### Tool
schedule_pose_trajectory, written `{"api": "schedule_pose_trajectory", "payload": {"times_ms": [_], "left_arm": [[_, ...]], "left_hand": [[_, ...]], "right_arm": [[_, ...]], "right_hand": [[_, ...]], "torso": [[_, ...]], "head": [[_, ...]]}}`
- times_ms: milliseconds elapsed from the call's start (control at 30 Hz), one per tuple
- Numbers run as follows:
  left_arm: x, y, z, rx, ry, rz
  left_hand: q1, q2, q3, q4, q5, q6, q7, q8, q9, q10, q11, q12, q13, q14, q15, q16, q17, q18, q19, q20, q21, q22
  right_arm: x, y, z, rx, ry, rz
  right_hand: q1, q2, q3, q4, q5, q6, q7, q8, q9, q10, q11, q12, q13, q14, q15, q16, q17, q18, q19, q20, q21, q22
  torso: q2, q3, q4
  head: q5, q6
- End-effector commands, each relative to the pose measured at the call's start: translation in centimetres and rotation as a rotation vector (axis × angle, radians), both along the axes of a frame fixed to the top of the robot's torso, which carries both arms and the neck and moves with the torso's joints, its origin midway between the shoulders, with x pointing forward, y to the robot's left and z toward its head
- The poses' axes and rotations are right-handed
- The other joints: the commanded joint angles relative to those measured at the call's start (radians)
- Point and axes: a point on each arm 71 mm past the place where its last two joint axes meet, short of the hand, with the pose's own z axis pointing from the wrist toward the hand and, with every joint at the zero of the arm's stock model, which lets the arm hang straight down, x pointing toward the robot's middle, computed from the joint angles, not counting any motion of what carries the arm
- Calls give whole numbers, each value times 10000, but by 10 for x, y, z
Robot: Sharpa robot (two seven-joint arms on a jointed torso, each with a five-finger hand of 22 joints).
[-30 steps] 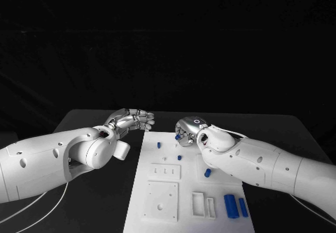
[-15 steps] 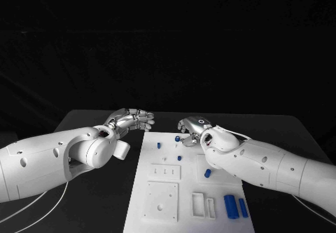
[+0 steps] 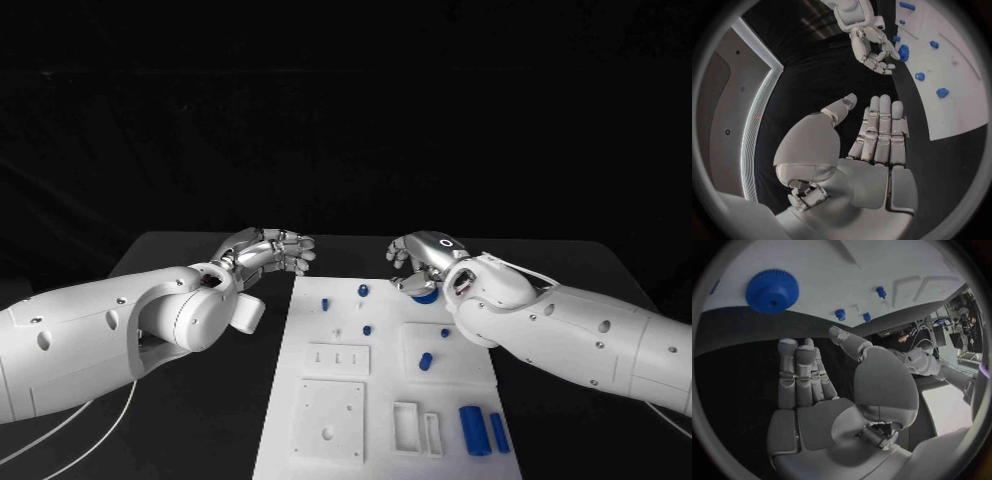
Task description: Assemble the parts on the task board
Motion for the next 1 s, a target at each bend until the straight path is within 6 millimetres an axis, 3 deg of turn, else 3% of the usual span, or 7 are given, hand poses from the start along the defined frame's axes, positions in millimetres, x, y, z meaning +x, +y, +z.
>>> {"api": "schedule_pose_trajectory", "payload": {"times_ms": [33,167,233,300,467,733,1000], "left_arm": [[-1,-2,2,-79,-63,-215],[-1,-1,2,-72,-64,-179],[-1,0,2,-70,-66,-168],[-1,0,2,-76,-63,-189],[-1,1,2,-79,-61,-198],[0,1,1,-78,-55,-217],[0,3,1,-72,-53,-184]], "left_hand": [[-61,7,61,10,22,-32,10,-25,12,-80,0,48,15,-37,0,25,-10,190,-55,-6,41,153],[-61,5,62,8,21,-31,9,-24,14,-80,-1,51,18,-35,0,27,-10,190,-55,-6,43,154],[-61,2,62,6,20,-30,9,-23,15,-81,-1,53,20,-34,0,29,-10,190,-56,-6,44,154],[-61,1,63,5,20,-29,8,-22,16,-81,-1,54,21,-34,-1,30,-10,190,-56,-6,44,154],[-63,4,65,4,18,-26,8,-20,19,-81,-2,59,27,-31,-2,33,-9,191,-56,-6,47,154],[-64,8,69,3,16,-22,6,-17,24,-83,-3,65,33,-28,-3,38,-9,192,-56,-6,50,155],[-59,8,73,-3,15,-16,4,-14,27,-84,-5,69,37,-28,-4,39,-9,193,-57,-7,52,155]], "right_arm": [[-2,-14,2,-246,588,59],[-3,-37,11,-152,966,-196],[-4,-47,13,-112,1289,-287],[-4,-53,12,-85,1569,-346],[0,-58,6,-247,2327,-412],[7,-57,1,-525,2455,-442],[12,-55,-6,-160,2674,-579]], "right_hand": [[79,-10,-77,94,-187,9,-119,66,-24,495,-143,384,198,-20,-163,-3,-19,692,-11,-3,-30,97],[27,-1,-429,74,-246,2,-281,59,-52,1133,-358,1526,1002,21,-372,59,2,692,-3,-29,23,167],[-118,-58,-1145,-165,-193,27,-661,48,-73,1122,-664,4111,3179,50,-529,197,98,692,54,-44,107,205],[-190,171,-861,274,-185,42,-363,-6,-128,-524,-377,6086,5184,32,-435,372,261,691,87,-57,141,198],[-225,76,-1279,73,372,28,-409,-87,-212,-1000,-500,8965,7518,-42,-472,1248,1187,692,219,-324,988,269],[-322,182,-1456,93,540,-27,-368,-124,-252,-1004,-456,9887,8189,-132,-446,1710,1920,692,164,-402,1581,254],[-284,269,-1431,79,557,-23,-365,-119,-252,-999,-453,9966,8242,-128,-443,1741,1991,692,151,-409,1653,254]], "torso": [[0,9,-35],[-15,42,-95],[-19,45,-97],[-16,49,-95],[-9,72,-124],[-5,59,-46],[6,45,-82]], "head": [[-5,76],[-23,73],[-46,78],[-75,78],[-51,59],[-126,16],[-95,-19]]}}
